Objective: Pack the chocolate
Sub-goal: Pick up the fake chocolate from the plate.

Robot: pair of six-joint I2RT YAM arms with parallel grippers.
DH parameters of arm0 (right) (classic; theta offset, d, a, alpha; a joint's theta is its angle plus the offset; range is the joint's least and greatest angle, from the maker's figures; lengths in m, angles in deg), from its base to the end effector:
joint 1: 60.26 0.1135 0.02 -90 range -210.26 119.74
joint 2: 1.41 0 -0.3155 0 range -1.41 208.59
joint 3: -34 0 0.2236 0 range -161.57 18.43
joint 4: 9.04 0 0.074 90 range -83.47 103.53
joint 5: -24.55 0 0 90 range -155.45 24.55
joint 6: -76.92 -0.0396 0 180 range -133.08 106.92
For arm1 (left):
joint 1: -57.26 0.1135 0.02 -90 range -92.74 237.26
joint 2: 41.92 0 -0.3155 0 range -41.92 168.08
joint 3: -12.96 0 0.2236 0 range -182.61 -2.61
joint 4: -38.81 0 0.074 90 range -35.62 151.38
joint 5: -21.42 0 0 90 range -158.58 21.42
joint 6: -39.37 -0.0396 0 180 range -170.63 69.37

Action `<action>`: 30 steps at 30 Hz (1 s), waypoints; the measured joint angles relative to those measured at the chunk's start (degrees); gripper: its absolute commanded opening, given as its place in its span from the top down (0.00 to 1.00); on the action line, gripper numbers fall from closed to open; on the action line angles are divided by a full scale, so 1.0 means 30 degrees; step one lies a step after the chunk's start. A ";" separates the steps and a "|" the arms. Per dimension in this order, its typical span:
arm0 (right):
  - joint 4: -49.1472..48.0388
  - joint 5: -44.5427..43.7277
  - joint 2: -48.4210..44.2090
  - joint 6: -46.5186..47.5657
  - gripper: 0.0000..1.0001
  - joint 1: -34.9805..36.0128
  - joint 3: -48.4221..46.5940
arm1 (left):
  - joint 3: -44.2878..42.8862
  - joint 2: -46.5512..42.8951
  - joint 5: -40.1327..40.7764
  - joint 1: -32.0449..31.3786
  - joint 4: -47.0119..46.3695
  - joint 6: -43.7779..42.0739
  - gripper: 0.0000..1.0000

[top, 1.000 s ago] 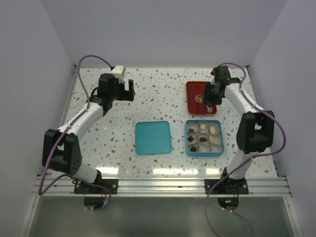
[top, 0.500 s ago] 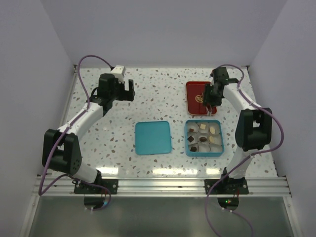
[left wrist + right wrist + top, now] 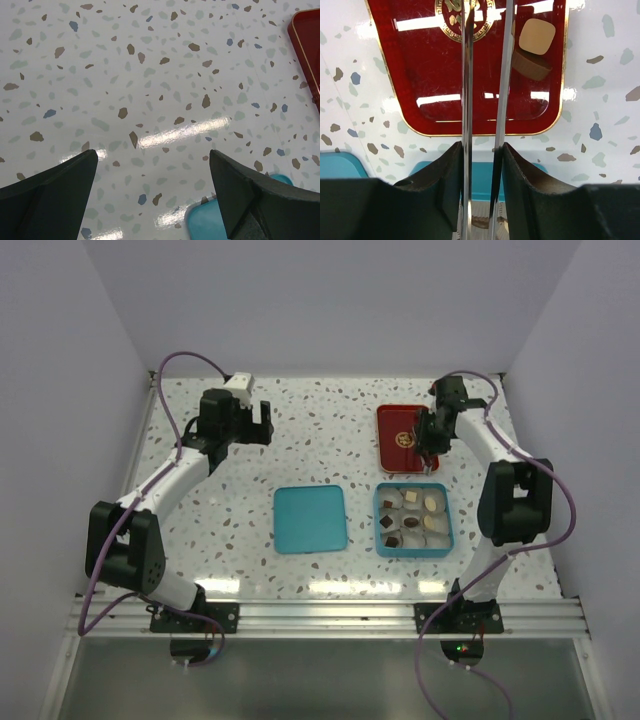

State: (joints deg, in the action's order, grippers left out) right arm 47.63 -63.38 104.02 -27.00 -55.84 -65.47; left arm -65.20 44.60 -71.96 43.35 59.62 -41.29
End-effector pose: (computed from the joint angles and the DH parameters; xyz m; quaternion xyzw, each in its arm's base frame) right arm 0.3773 0.0306 0.2936 0.0762 0.9685 0.0550 0.2307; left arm 0.3112 -0.0795 0.3406 0.0493 0.8607 -0.1269 0.4905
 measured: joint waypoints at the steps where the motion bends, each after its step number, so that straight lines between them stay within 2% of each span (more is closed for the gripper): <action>1: 0.0000 0.0109 0.0000 0.0007 0.67 0.0000 0.0000 | 0.0000 0.0000 0.0000 0.0000 0.0000 0.0000 0.00; 11: 0.0335 0.0342 -0.0386 0.0015 0.75 0.0000 -0.0138 | 0.0000 0.0000 0.0000 0.0000 0.0000 0.0000 0.00; 30: 0.2637 0.1224 -0.5807 0.0022 0.79 0.0000 0.0430 | 0.0000 0.0000 -0.0015 0.0000 -0.0007 0.0007 0.00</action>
State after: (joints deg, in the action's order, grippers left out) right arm 55.55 -59.71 86.60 -26.93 -55.84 -64.18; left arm -65.20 44.60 -72.01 43.35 59.60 -41.26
